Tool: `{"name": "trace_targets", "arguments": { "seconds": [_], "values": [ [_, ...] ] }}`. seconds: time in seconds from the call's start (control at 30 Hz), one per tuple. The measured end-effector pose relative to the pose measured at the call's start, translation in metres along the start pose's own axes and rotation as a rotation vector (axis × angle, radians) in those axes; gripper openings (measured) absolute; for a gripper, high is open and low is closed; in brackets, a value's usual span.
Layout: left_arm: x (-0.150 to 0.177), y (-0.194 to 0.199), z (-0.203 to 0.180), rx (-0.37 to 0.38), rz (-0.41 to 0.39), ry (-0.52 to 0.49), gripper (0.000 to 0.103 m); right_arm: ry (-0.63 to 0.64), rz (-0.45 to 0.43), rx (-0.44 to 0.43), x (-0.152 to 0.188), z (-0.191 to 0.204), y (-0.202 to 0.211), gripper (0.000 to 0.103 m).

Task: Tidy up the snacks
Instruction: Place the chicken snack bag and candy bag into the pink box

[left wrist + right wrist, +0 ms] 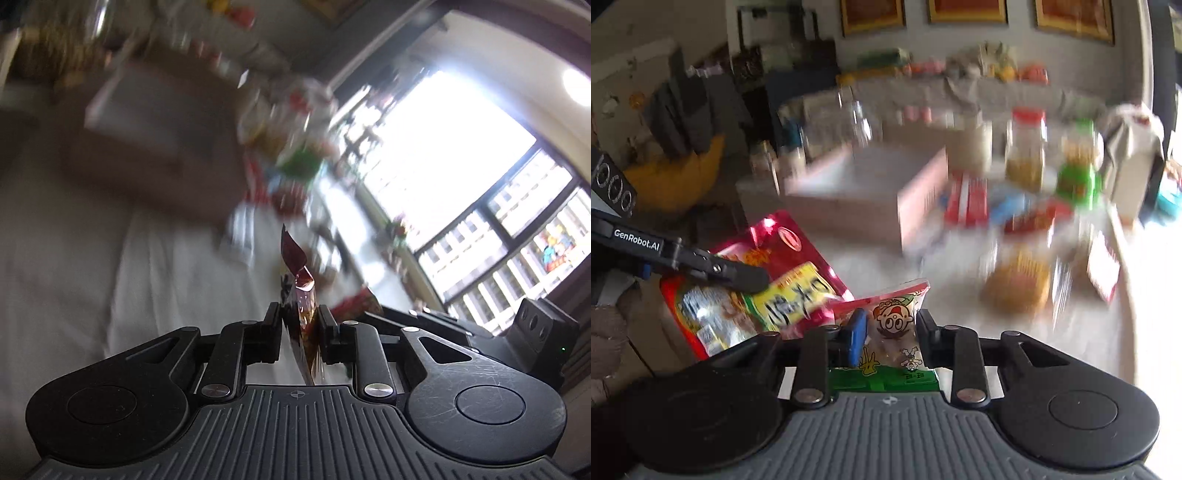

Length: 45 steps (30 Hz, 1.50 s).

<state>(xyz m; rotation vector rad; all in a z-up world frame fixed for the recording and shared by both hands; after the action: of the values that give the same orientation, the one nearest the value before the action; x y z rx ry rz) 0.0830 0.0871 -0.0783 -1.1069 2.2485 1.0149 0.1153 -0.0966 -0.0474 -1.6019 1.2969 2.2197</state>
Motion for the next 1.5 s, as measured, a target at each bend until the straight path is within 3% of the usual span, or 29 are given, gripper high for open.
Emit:
{"name": "trace_targets", "arguments": {
  "seconds": [0.2, 0.3, 0.4, 0.6, 0.67, 0.73, 0.83, 0.9, 1.03, 1.13, 1.3, 1.4, 1.5],
  "values": [
    [-0.115, 0.03, -0.013, -0.047, -0.252, -0.143, 0.024, 0.038, -0.201, 0.004, -0.118, -0.001, 0.014, 0.028],
    [-0.152, 0.007, 0.009, -0.096, -0.266, -0.119, 0.024, 0.079, -0.233, 0.05, -0.16, 0.001, -0.016, 0.028],
    [-0.167, -0.036, 0.047, -0.139, -0.206, -0.073, 0.024, 0.085, -0.187, 0.062, -0.176, 0.001, -0.065, 0.028],
    [-0.169, -0.116, 0.133, -0.218, -0.068, 0.041, 0.024, 0.029, -0.01, 0.013, -0.159, -0.001, -0.175, 0.028],
    [-0.171, -0.123, 0.152, -0.258, -0.046, 0.041, 0.024, -0.018, 0.066, -0.056, -0.148, 0.001, -0.203, 0.032],
    [-0.176, -0.119, 0.154, -0.251, -0.063, 0.033, 0.024, -0.069, 0.102, -0.06, -0.14, -0.003, -0.217, 0.04],
    [-0.183, -0.095, 0.144, -0.255, -0.171, 0.011, 0.024, -0.065, 0.06, -0.01, -0.133, -0.01, -0.209, 0.044],
    [-0.184, -0.08, 0.136, -0.331, -0.21, -0.03, 0.024, -0.037, -0.013, 0.051, -0.127, -0.016, -0.189, 0.058],
    [-0.18, -0.064, 0.134, -0.425, -0.25, -0.042, 0.024, -0.008, -0.095, 0.175, -0.101, -0.032, -0.15, 0.063],
    [-0.165, -0.056, 0.122, -0.338, -0.261, 0.0, 0.024, -0.062, -0.037, 0.149, -0.07, -0.036, -0.139, 0.064],
    [-0.119, -0.057, 0.08, -0.194, -0.185, -0.049, 0.024, -0.175, 0.095, 0.072, -0.032, -0.035, -0.154, 0.065],
    [-0.085, -0.063, 0.066, -0.159, -0.105, -0.064, 0.024, -0.176, 0.158, 0.075, -0.023, -0.033, -0.17, 0.065],
    [-0.057, -0.067, 0.065, -0.176, -0.038, -0.037, 0.024, -0.209, 0.192, 0.089, -0.02, -0.036, -0.182, 0.065]
  ]
}}
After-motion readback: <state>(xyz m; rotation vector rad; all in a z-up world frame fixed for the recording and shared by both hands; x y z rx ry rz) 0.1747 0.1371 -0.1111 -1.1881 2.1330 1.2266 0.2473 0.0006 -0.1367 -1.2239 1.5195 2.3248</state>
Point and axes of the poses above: each gripper's, at about its wrist camera, not at the fingertips, and y roughly against the way its jaws point, z to its left, x to its underside, the point moved 9 cm from there along -y, roughly the way its jaws point, and after that the axes turned 1 degree about x, right-handed, at the moved point
